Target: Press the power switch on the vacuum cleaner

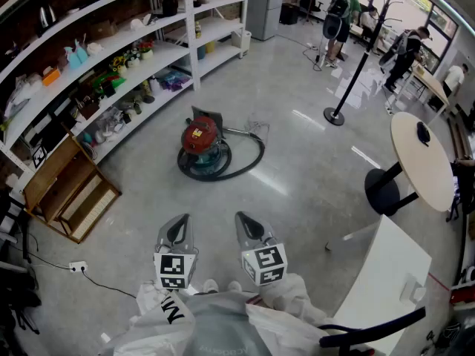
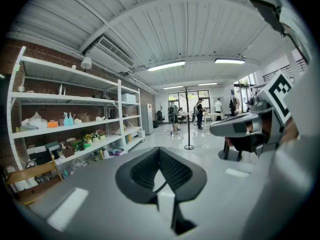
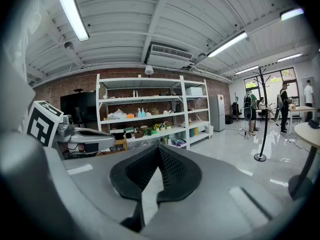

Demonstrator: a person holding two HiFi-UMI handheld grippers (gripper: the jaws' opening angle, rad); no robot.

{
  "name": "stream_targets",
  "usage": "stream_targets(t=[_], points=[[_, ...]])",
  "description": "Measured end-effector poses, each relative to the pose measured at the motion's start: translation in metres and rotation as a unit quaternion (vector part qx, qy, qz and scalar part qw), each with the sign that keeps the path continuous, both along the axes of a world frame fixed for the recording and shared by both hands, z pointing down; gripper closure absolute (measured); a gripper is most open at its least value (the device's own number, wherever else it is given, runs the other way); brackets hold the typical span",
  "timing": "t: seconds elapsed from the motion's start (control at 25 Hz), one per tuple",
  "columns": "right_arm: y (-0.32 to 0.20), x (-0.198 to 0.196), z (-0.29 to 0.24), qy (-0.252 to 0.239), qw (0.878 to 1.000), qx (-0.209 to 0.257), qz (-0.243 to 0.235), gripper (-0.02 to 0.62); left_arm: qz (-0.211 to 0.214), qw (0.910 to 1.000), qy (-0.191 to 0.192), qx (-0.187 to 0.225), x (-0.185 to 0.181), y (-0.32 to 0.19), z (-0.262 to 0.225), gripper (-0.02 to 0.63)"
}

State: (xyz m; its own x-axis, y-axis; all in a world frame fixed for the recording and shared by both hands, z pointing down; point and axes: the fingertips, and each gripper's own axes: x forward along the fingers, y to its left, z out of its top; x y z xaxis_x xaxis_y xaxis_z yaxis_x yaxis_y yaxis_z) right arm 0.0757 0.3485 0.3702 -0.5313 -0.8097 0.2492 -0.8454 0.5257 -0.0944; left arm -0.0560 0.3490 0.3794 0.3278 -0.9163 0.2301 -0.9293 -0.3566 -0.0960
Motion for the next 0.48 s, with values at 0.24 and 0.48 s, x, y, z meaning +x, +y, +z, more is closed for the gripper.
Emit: stream_targets(t=[0.24, 0.48], points=[[0.005, 0.009, 0.002, -0.002, 1.0, -0.002, 0.0, 0.595, -0.004, 1.0, 0.0, -0.003, 0.008, 0.007, 0.0, 0.606], [0.006, 0.012, 0.004, -0.012, 1.0, -0.004, -0.008, 0.595, -0.005, 1.0, -0.003, -0.005, 0.015, 0.008, 0.002, 0.606]])
